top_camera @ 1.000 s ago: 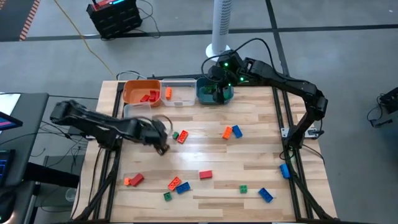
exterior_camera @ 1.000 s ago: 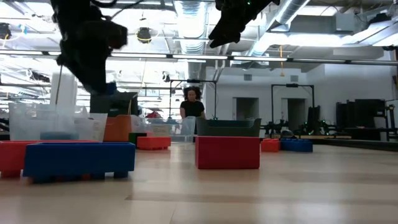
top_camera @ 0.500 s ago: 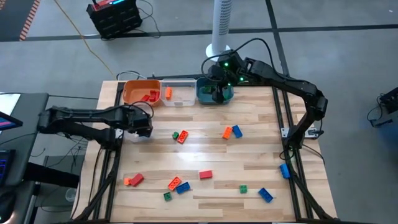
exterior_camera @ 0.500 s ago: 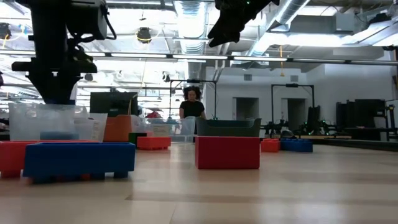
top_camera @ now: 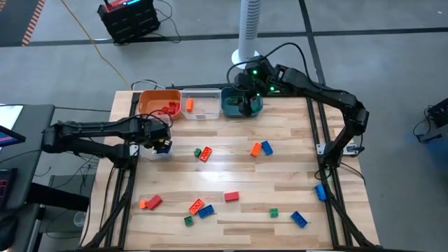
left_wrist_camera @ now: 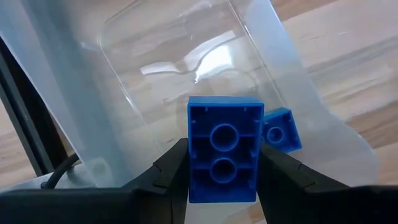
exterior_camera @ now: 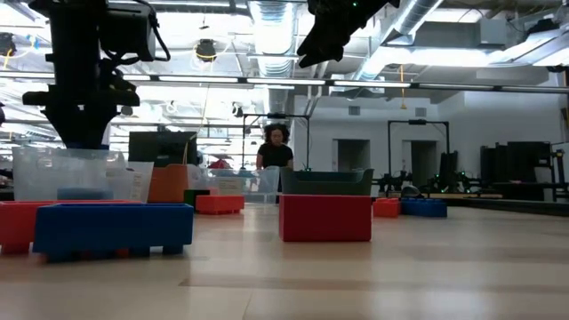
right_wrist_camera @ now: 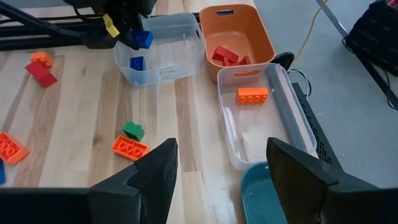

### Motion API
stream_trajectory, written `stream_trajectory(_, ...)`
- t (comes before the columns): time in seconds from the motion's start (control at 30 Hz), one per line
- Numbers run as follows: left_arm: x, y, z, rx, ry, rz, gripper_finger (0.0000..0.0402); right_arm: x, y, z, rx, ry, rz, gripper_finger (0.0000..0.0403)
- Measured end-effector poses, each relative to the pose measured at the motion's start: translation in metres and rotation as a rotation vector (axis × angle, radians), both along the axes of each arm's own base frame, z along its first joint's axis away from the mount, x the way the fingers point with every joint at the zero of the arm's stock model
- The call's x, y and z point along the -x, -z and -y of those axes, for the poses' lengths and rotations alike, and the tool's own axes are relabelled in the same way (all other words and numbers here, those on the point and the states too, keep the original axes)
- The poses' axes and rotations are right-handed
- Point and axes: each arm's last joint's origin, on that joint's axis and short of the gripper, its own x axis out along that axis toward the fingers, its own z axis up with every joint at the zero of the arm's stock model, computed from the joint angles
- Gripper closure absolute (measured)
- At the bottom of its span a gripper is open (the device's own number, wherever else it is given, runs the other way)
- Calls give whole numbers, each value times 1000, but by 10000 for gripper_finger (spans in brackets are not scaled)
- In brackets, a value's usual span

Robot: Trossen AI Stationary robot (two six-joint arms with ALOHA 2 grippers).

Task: Sort blocks
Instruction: Put the blue game piece into the bottom transparent bin, then put the green game piece into the blue bin

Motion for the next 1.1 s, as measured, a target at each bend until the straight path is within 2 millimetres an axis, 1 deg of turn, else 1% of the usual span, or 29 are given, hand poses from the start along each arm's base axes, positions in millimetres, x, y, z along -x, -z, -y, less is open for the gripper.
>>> stream_trajectory(0.1,-1,0,0,2,-1,11,246,0,0,0,1,-1,-1,149)
stream_trajectory(0.23,-1,0,0,22,5,18,195,0,0,0,2,-1,0,149)
stream_trajectory(0.33,-2,-1,1,36,11,22,167,0,0,0,1,-1,-1,149)
stream_trajectory(0.43,-5,-13,0,32,49,62,156,0,0,0,1,-1,0,149)
stream_trajectory(0.57,-19,-41,0,-6,158,189,155,0,0,0,2,-1,0,149)
stream_trajectory(0.67,-37,-53,-4,-50,206,303,160,-1,-1,0,7,-1,11,149)
stream_trajectory(0.73,-57,-52,-7,-48,263,338,166,-1,-2,1,10,-1,18,149)
stream_trajectory(0.87,-101,-33,-10,39,454,284,176,-1,-1,0,1,2,10,149)
stream_trajectory(0.93,-118,-24,-8,64,571,234,178,1,1,0,-6,2,-12,149)
stream_trajectory(1.0,-132,-16,-5,72,653,206,178,4,3,3,-17,10,-40,149)
stream_trajectory(1.1,-144,-4,-5,91,661,183,178,10,7,7,-37,28,-82,149)
